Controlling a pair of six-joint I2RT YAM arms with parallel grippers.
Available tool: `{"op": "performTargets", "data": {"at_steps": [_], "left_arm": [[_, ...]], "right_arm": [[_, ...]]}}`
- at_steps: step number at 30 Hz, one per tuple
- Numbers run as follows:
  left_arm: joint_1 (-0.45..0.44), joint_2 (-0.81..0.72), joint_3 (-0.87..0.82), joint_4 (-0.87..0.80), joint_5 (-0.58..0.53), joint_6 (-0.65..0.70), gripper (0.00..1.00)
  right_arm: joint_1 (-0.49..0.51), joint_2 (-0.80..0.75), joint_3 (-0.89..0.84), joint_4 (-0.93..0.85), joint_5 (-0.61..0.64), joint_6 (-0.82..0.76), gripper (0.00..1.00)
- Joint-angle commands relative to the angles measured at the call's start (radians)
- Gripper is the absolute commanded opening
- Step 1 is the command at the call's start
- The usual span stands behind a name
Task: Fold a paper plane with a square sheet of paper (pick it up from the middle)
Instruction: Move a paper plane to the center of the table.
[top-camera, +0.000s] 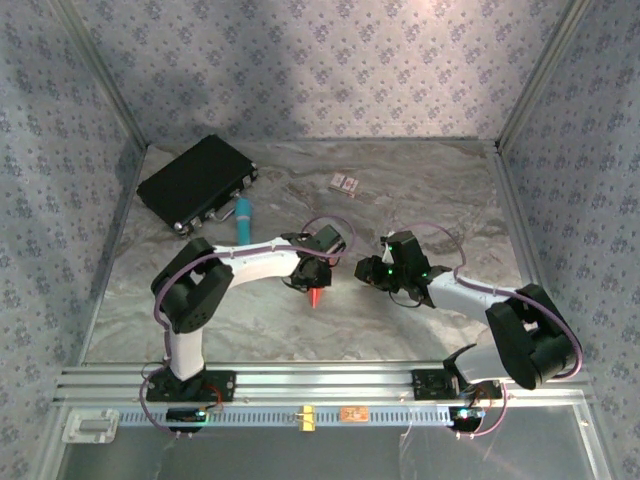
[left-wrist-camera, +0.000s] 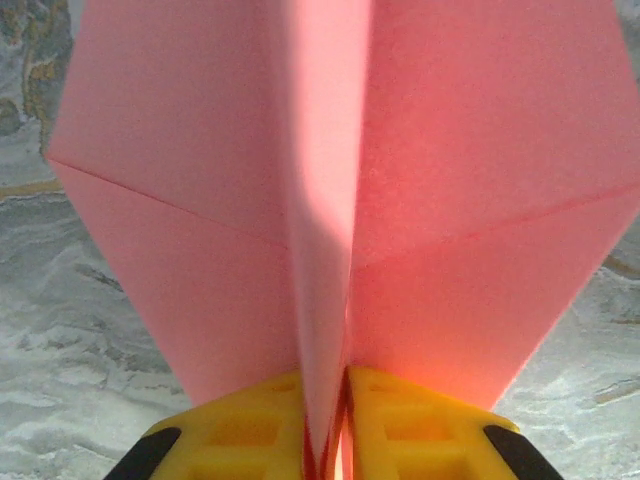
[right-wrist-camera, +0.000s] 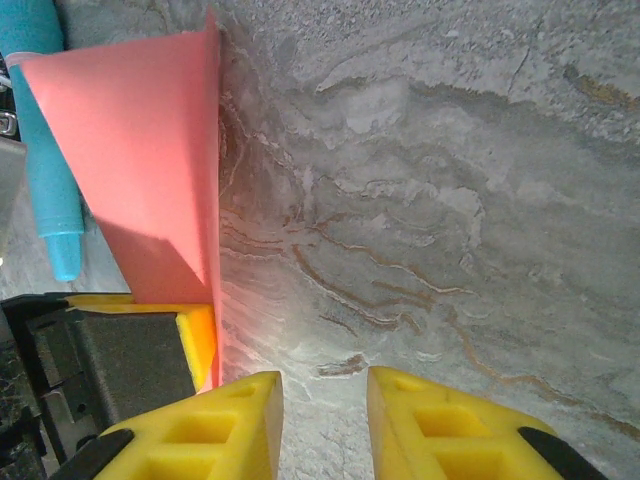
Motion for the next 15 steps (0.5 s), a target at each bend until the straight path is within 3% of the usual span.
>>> {"op": "performTargets", "data": {"at_steps": [1,15], "left_arm": [[0.001,0.031,0.016,-0.049,-0.002,-0.001,0.17],[-0.002,0.081,0.057,-0.092,-0.002,-0.026,0.3]], "right_arm": [[-0.002,0.009,0.007,-0.007,0.002,-0.014,0.3],[-0.011,-0.018,-0.013,-0.013,0.006,-0.016,0.3]]}}
